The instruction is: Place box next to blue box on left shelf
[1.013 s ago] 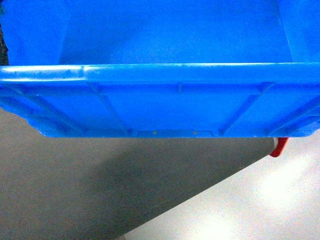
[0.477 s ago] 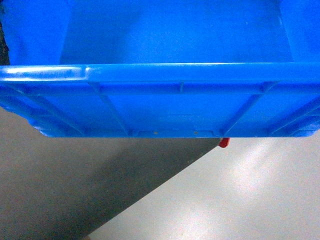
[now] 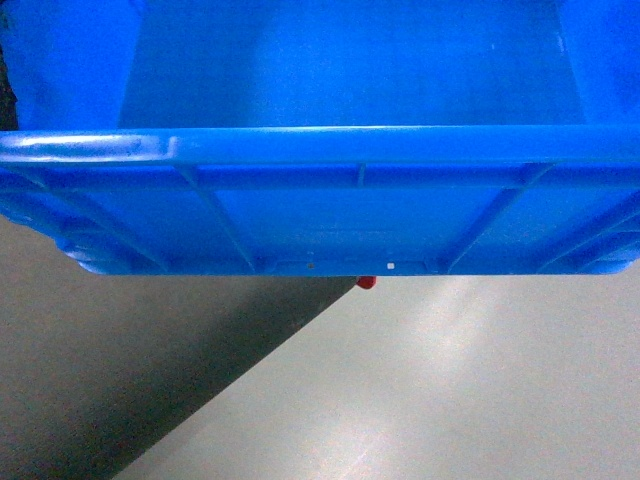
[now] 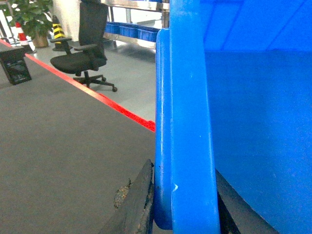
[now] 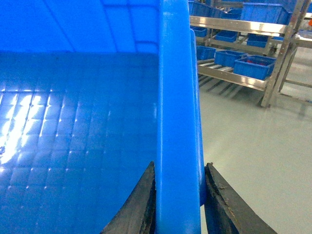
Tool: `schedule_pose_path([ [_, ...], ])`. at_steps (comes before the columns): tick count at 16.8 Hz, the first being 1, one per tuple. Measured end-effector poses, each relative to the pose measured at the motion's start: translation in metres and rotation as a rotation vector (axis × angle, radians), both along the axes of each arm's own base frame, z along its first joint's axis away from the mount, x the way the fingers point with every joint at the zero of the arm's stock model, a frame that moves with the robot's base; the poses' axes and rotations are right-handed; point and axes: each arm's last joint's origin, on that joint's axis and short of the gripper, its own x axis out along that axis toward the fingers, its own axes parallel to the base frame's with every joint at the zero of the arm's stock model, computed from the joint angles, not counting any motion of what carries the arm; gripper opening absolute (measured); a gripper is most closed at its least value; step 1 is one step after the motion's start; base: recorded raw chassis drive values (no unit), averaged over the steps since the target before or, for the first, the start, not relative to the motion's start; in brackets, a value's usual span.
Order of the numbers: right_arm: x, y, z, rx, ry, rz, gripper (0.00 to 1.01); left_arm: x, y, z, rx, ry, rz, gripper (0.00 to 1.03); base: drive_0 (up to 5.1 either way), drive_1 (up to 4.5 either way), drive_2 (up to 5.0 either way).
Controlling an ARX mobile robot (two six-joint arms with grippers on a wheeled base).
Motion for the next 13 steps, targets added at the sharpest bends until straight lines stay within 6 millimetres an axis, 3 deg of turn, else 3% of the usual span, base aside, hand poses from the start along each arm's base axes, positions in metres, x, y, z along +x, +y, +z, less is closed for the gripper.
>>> schedule_pose_path([
  [13, 0.0, 0.0001, 0.0, 0.0, 0.0, 0.0, 0.21, 0.0, 0.0001, 0.0, 0.0, 0.0, 0.001, 0.2, -1.5, -1.51, -1.5],
])
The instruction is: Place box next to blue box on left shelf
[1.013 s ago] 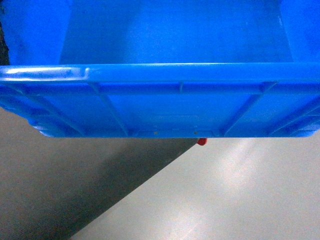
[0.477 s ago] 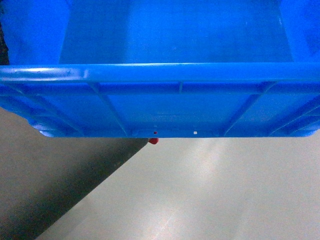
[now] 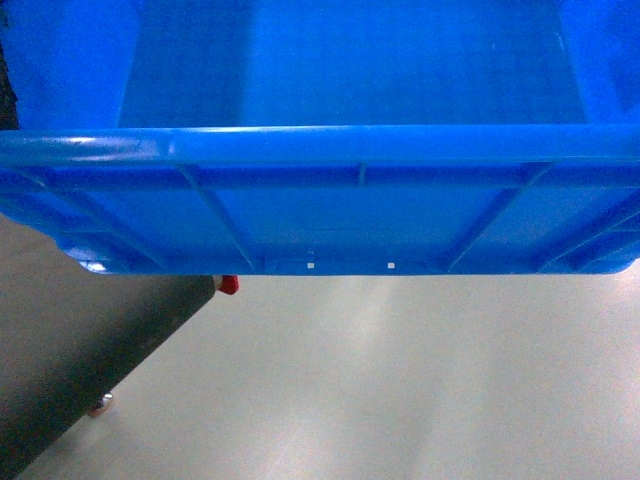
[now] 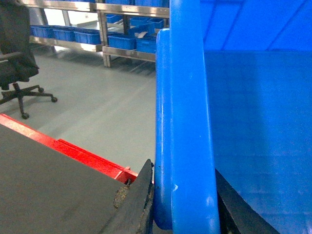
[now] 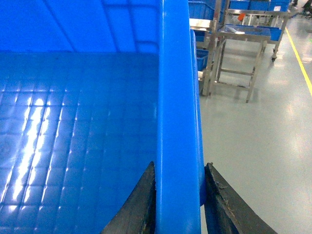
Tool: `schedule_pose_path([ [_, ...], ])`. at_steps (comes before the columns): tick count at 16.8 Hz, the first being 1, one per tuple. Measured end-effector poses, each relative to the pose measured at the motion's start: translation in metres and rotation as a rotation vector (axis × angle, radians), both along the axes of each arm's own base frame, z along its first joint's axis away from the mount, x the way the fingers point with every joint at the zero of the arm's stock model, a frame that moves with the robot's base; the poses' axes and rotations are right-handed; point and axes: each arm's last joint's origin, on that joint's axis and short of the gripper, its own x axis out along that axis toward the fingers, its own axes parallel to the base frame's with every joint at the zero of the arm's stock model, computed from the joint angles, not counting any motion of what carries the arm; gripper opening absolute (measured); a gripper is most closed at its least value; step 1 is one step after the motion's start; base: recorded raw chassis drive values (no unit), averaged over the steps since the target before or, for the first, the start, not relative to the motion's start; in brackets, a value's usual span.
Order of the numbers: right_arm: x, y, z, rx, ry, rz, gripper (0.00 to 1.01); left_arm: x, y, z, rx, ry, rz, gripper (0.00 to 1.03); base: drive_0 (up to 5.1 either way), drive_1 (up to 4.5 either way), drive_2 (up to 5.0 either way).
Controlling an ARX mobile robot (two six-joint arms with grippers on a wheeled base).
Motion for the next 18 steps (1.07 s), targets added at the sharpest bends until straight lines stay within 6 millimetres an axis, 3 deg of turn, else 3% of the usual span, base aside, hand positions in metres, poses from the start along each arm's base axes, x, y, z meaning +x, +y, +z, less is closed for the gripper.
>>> schedule_pose_path([
  [18, 0.0, -0.0001, 0.0, 0.0, 0.0, -0.001, 0.21, 0.0, -0.0001, 0.0, 0.0, 0.0, -0.001, 0.2, -1.5, -1.52, -1.5],
])
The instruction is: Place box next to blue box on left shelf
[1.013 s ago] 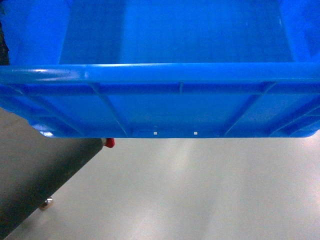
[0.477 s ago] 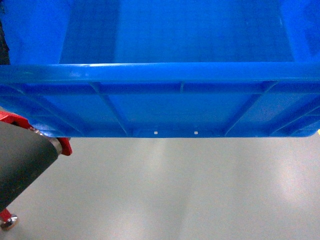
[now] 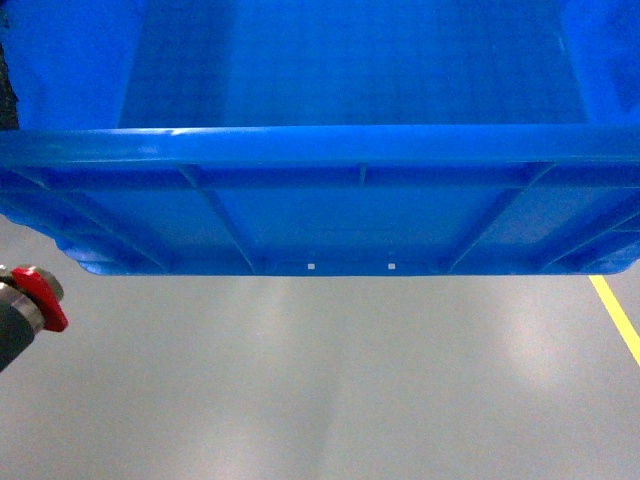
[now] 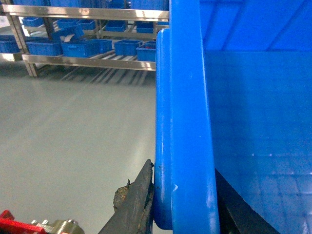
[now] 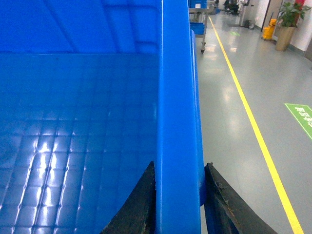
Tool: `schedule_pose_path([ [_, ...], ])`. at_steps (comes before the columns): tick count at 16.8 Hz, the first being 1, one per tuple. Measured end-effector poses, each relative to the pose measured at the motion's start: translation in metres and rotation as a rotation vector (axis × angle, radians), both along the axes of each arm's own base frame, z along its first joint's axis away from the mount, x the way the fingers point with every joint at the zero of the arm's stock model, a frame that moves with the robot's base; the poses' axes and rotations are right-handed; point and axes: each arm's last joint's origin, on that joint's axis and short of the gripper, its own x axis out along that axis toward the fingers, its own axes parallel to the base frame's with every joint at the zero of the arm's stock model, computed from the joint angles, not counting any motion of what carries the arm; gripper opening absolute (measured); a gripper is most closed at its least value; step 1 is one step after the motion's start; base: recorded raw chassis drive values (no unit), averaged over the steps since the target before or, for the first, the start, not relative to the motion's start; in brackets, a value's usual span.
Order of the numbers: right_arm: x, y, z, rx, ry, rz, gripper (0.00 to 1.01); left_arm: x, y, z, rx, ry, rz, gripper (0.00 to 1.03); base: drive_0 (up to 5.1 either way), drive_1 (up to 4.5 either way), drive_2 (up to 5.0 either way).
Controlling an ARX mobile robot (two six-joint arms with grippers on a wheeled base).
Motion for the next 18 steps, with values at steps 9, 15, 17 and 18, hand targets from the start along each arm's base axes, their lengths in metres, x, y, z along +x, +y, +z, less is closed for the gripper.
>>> schedule_pose_path([
  [9, -0.0001, -0.0004, -0.0006, -0.001, 0.003, -0.005, 0.21, -0.0001, -0.0006, -0.0003, 0.0, 0.003, -0.003, 0.2, -1.5, -1.5, -1.5],
  [15, -0.0012, -0.0004, 0.001, -0.003, -0.004, -0.005, 0.21, -0.0009, -0.0002, 0.0006, 0.0, -0.001, -0.003, 0.2, -1.1, -0.34, -1.8],
  [17, -0.0013, -0.0001, 0.0013, -0.002, -0.007, -0.002, 0.21, -0.0009, 0.0, 0.0009, -0.001, -0.004, -0.003, 0.2, 0.8, 5.07, -3.5],
  [18, -0.0013, 0.0, 0.0013, -0.003, -0.007, 0.0, 0.21, -0.0008, 0.0004, 0.0009, 0.0, -0.004, -0.002, 0.2, 0.4, 4.65, -4.0],
])
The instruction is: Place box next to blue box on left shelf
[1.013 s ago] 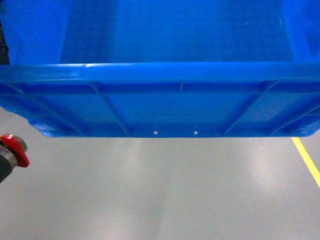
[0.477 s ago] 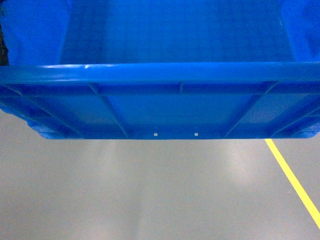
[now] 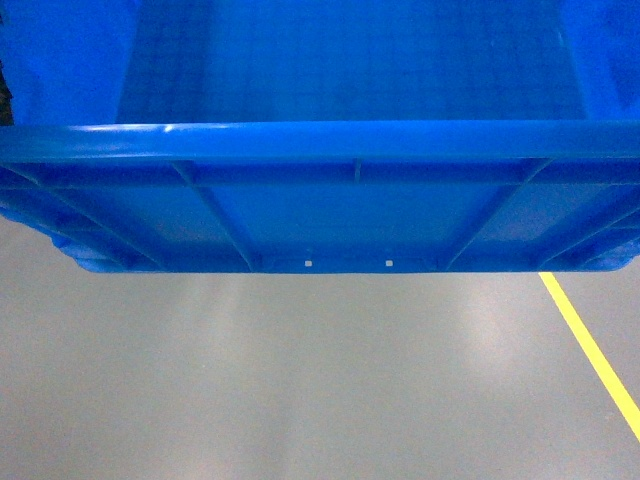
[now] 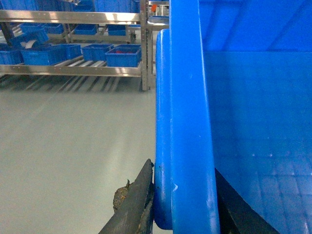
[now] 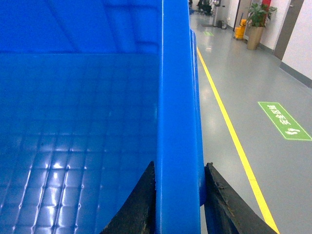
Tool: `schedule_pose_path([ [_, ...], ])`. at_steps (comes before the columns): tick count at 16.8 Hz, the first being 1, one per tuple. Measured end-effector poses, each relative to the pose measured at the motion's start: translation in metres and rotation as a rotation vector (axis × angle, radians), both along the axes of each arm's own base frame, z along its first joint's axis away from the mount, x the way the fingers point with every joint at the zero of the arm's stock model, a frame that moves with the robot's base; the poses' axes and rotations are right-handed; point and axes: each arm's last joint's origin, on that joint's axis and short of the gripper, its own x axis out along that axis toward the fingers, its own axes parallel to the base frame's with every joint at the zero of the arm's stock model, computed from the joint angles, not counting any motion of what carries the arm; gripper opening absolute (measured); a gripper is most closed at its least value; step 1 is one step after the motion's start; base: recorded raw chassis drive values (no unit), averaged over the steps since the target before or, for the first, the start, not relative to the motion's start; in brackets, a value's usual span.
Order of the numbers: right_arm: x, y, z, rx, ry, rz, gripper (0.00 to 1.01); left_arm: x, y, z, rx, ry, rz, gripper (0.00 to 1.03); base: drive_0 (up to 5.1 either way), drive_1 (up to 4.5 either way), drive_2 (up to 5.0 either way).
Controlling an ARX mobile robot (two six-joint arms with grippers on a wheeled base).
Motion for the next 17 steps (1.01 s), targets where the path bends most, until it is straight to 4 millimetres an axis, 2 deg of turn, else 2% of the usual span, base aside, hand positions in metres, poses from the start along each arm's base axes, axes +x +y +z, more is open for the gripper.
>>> schedule_pose_path([
  [17, 0.0001, 0.0, -0.0007, -0.003, 0.005, -0.001, 0.21, 0.0, -0.0003, -0.0002, 0.001, 0.001, -0.001, 0.2, 0.4, 4.65, -4.0],
])
